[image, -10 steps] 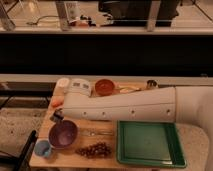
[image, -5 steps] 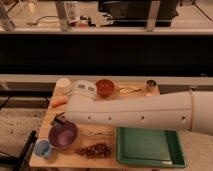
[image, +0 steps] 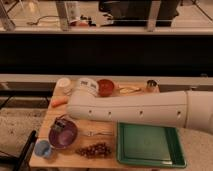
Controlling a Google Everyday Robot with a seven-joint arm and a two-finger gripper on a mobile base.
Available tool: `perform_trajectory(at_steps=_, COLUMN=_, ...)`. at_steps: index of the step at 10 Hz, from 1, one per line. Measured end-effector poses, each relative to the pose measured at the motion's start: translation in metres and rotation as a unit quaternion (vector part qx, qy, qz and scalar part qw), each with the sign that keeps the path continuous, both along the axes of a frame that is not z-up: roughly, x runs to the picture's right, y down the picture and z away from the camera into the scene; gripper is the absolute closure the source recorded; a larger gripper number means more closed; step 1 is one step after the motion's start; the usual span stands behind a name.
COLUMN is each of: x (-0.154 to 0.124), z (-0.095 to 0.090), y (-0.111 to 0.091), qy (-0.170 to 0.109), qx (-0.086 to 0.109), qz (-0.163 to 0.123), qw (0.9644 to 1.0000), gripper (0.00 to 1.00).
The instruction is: Wipe purple bowl with brush
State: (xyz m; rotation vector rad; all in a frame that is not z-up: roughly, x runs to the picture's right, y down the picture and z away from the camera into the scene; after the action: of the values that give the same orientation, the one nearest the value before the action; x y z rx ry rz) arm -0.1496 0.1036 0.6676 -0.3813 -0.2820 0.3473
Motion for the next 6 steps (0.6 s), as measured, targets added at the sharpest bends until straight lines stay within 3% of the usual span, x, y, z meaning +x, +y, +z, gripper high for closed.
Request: perform_trajectory(at_steps=6, x=0.012, z=0.012, y=0.006, qy=0.002, qx=-0.024, qz=0.005, qw=0.9997, gripper=1.0)
